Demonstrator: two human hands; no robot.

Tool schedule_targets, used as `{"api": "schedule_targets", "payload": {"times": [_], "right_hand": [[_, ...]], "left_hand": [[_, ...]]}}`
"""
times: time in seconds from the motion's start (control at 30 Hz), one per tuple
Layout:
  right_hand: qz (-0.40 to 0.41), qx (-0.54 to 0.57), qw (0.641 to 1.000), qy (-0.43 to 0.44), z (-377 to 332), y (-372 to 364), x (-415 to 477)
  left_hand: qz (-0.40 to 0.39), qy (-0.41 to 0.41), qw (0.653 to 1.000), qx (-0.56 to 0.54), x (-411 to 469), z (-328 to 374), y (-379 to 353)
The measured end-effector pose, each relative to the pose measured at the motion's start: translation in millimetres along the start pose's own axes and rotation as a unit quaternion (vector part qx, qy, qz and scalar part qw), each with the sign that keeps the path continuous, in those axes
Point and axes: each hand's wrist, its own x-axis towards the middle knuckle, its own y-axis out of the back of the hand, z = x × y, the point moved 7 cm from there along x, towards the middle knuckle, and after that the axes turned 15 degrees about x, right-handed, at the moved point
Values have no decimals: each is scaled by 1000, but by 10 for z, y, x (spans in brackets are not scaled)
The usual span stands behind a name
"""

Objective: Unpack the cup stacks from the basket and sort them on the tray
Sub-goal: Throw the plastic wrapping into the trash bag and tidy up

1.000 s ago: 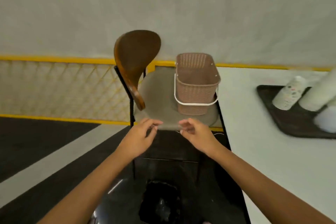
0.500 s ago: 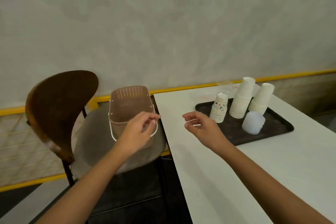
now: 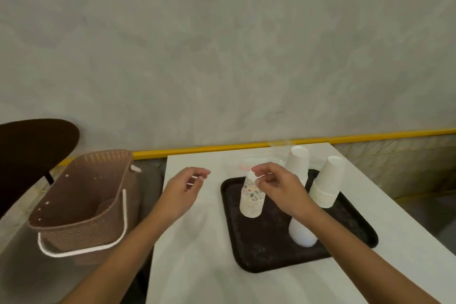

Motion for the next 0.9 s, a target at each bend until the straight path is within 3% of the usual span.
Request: {"api": "schedule_targets", "payload": {"times": [0.43, 0.63, 0.8, 0.9], "right_hand": [[59, -10, 997, 47, -57, 1275, 1301], [54, 141, 983, -102, 462, 1543, 2008], [14, 113, 974, -198, 1133, 1620, 2505], [-27, -23, 979, -199, 1520, 1630, 2744]], "left_hand": [[-25, -28, 996, 84, 1385, 613, -652], [-96, -61, 975, 192, 2053, 595, -1030], [-158, -64, 952, 254, 2435, 315, -1577], [-194, -61, 939, 276, 2602, 102, -1932]]}}
